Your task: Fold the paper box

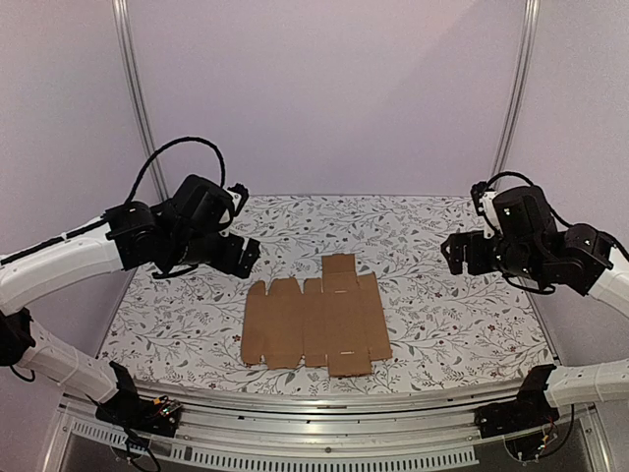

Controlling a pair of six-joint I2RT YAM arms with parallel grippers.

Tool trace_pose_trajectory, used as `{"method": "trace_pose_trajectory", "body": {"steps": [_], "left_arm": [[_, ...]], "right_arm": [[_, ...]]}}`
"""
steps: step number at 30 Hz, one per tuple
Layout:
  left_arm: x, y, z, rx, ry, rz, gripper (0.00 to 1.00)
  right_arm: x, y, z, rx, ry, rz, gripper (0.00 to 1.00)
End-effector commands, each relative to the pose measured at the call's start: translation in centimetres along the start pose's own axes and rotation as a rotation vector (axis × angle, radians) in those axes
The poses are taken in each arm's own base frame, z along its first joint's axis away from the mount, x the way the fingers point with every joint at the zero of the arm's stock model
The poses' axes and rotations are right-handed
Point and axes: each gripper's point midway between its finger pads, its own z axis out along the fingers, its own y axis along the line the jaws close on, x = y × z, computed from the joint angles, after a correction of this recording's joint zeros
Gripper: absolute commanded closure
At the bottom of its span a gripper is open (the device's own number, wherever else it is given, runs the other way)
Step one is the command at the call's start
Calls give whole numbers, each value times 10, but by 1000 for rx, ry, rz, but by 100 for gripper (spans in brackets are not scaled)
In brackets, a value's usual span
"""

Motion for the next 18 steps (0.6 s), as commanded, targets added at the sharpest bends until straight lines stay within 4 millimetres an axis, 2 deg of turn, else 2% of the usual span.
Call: {"method": "trace_pose_trajectory", "body": {"steps": [1,11,18], "left_arm": [[3,-7,0,40,-7,-36,1],[27,-7,9,41,39,-98,0],[53,-18,24,67,120,-136,0]], "right_arm": [[26,-7,1,37,108,-2,1],[70,5,16,-26,237,53,1],[99,61,47,-243,363,151,1]]}}
